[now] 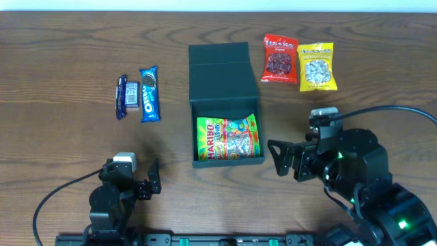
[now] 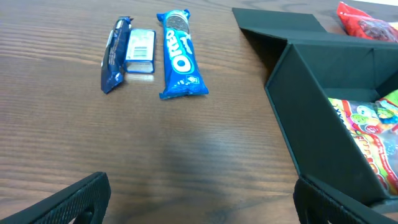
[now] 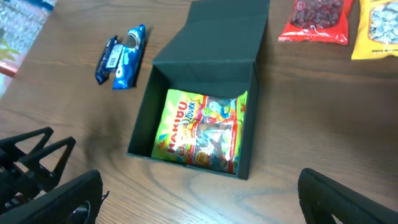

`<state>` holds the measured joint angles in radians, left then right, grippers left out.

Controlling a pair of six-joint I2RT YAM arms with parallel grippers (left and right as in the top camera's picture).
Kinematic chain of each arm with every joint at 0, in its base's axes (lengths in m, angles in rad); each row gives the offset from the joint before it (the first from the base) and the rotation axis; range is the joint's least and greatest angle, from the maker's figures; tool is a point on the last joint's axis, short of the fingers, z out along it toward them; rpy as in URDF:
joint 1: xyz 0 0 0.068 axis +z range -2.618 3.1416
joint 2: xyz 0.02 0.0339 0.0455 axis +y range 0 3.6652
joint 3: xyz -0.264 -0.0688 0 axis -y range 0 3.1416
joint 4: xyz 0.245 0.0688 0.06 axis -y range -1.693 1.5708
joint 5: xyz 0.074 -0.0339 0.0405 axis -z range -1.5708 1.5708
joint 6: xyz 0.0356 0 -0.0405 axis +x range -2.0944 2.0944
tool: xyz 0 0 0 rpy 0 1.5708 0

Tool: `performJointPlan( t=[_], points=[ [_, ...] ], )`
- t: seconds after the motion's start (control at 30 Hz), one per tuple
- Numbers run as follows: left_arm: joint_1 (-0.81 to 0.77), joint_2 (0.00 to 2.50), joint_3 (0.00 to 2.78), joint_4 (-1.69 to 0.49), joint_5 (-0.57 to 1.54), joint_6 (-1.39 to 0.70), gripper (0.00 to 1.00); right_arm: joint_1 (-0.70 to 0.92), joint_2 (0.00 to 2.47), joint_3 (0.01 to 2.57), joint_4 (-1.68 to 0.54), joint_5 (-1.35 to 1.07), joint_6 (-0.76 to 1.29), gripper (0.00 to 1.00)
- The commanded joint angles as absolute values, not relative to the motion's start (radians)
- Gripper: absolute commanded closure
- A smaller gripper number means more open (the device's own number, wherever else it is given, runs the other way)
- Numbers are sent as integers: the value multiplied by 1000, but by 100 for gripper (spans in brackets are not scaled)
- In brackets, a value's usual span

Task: Pack container
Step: 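Reach the left gripper to the blue Oreo pack and grasp it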

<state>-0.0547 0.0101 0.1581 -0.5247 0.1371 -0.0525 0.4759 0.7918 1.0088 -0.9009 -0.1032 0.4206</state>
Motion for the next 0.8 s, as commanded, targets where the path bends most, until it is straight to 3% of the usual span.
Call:
performJointPlan(
  t=[0.0, 0.2, 0.4, 0.6, 0.77],
  points=[
    [-51, 4, 144, -519, 112, -60, 5, 471, 796, 1015, -915, -94, 403, 1],
    [-51, 4, 144, -523, 134, -62, 5, 471, 799, 1015, -921, -94, 403, 1],
    [-51, 4, 144, -510, 166, -204, 5, 471, 799, 1015, -921, -94, 403, 1],
    [-51, 4, 144, -359, 456, -282, 5, 471, 799, 1015, -921, -94, 403, 1],
    [-51, 5, 174, -289, 472, -421, 5, 471, 799, 1015, -921, -94, 403, 1]
  ],
)
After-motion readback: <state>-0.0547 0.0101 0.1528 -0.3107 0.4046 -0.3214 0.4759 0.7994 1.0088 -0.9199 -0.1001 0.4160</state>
